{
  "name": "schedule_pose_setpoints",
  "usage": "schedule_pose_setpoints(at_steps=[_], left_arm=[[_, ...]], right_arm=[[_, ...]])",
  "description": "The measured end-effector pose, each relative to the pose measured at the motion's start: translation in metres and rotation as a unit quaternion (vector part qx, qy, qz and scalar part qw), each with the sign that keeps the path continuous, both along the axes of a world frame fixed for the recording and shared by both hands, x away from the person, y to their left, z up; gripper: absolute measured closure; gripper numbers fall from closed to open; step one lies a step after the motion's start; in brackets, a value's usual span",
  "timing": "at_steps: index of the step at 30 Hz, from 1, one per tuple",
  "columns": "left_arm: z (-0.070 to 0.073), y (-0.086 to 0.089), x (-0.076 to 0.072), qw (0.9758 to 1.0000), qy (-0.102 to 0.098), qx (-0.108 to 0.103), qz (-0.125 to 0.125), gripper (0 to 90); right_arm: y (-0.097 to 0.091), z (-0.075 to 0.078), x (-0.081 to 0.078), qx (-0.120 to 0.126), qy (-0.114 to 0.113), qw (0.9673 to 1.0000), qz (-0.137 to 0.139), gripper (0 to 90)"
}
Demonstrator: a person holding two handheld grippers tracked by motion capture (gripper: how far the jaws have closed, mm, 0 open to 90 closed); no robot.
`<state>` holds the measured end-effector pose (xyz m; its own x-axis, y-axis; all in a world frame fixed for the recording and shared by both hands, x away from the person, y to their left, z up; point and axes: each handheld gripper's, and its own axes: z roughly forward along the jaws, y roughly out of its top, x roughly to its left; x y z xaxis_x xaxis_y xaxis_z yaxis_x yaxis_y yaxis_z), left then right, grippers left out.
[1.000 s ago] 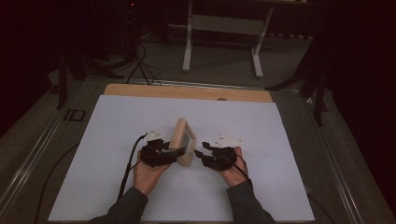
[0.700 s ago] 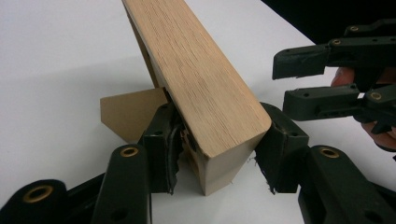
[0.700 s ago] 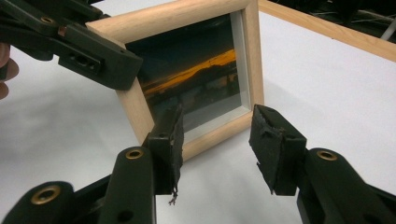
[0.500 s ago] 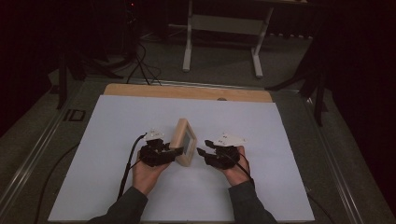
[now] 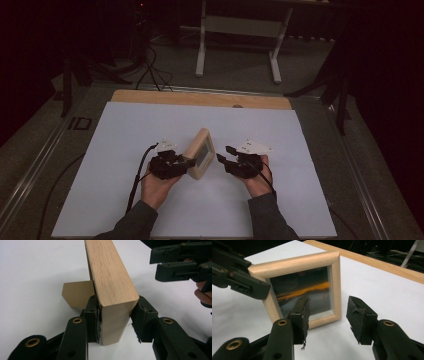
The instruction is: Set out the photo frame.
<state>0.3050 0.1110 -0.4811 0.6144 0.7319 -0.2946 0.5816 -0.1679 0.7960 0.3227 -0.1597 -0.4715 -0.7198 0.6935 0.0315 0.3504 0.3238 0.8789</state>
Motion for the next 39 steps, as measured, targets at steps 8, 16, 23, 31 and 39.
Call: schedule_pose_setpoints(at_steps=[8,16,23,31,39], left_arm=[[0.002,-0.004,-0.006,0.9993,-0.022,0.021,-0.022,61.3],[0.004,-0.012,-0.013,0.9968,-0.041,0.043,-0.053,61.4],[0.004,-0.018,-0.019,0.9942,-0.054,0.054,-0.076,61.3],[0.004,-0.029,-0.029,0.9884,-0.079,0.078,-0.103,60.9],[0.003,-0.04,-0.039,0.9814,-0.092,0.08,-0.148,60.7]], right_arm=[[-0.005,0.006,-0.001,0.01,-0.011,0.9998,-0.011,53.7],[-0.011,0.011,-0.002,0.021,-0.021,0.9993,-0.021,62.3],[-0.01,0.014,-0.004,0.014,-0.033,0.9991,-0.023,74.8],[-0.011,0.017,-0.007,0.015,-0.054,0.9979,-0.033,89.8],[-0.011,0.019,-0.008,0.016,-0.061,0.9975,-0.034,89.9]])
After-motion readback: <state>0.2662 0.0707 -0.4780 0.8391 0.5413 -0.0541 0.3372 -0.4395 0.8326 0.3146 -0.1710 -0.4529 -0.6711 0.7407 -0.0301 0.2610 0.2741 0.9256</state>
